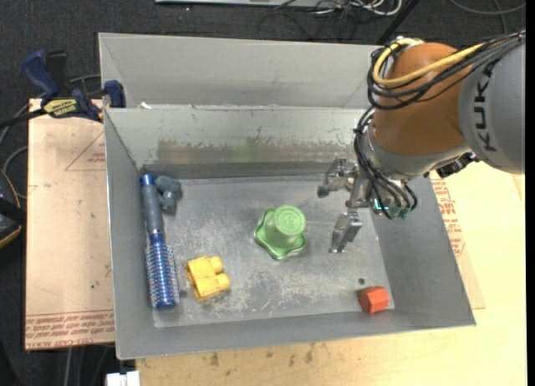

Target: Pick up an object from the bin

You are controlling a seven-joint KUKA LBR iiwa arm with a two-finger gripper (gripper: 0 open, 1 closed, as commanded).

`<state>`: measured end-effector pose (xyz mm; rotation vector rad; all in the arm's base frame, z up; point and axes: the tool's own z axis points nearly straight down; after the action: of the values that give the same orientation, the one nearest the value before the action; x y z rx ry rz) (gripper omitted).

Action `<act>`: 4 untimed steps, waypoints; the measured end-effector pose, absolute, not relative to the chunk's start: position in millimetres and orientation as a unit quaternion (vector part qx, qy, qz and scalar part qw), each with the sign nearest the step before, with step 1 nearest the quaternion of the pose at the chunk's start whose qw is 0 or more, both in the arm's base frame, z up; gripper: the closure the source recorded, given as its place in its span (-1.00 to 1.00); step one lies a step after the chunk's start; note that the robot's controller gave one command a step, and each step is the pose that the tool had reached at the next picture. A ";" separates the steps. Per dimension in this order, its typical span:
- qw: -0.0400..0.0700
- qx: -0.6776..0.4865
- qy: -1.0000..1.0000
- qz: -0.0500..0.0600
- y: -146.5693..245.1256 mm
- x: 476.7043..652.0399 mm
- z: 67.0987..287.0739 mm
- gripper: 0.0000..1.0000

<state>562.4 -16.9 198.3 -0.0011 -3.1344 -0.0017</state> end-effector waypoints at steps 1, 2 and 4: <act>-0.004 -0.002 -1.000 0.000 30.8 577.0 73.0 -1.00; -0.003 -0.086 -0.996 -0.001 17.3 589.6 100.7 -1.00; -0.003 -0.143 -0.990 -0.001 22.6 588.3 93.9 -1.00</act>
Offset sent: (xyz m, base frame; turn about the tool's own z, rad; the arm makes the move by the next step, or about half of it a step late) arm 0.0107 0.0467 -0.1283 0.0058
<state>588.3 22.6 93.9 -0.4511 -3.1154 -0.0044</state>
